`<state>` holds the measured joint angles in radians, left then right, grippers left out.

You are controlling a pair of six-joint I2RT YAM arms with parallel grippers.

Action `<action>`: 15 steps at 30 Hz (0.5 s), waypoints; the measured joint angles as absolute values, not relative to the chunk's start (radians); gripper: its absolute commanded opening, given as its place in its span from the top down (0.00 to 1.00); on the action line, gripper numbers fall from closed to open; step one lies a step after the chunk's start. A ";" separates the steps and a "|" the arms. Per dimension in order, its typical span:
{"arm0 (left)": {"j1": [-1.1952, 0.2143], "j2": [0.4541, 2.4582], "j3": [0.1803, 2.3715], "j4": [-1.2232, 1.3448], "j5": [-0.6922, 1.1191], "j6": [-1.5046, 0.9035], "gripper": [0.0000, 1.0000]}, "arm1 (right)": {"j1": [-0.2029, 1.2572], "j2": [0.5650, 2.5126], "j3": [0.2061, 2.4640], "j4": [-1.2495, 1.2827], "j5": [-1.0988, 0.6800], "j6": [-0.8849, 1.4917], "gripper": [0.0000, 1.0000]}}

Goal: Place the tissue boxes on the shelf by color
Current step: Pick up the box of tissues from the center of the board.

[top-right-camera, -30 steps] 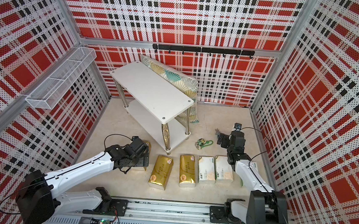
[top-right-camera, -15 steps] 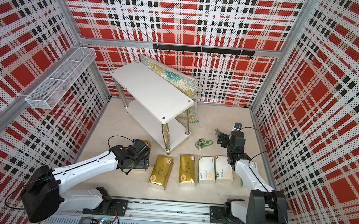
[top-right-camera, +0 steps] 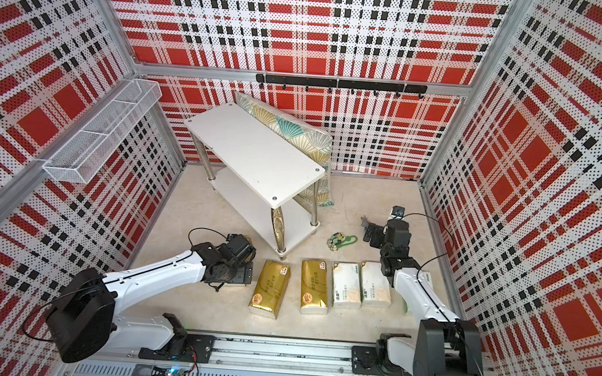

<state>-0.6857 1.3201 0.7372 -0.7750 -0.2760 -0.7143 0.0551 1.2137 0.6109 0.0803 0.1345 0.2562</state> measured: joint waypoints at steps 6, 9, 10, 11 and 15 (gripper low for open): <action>-0.686 1.322 0.727 -0.754 -0.285 -0.731 0.01 | 0.060 1.219 0.611 0.082 0.134 0.256 0.00; -0.688 1.324 0.719 -0.746 -0.296 -0.748 0.01 | 0.064 1.228 0.611 0.081 0.135 0.255 0.00; -0.688 1.324 0.717 -0.744 -0.298 -0.754 0.01 | 0.064 1.229 0.611 0.081 0.135 0.254 0.00; -0.689 1.324 0.715 -0.741 -0.301 -0.760 0.01 | 0.064 1.230 0.611 0.081 0.135 0.253 0.00; -0.696 1.324 0.706 -0.725 -0.322 -0.785 0.01 | 0.064 1.230 0.611 0.082 0.135 0.252 0.00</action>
<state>-0.6956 1.3235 0.7063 -0.7254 -0.3218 -0.7853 0.0643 1.2304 0.6109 0.0818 0.1352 0.2523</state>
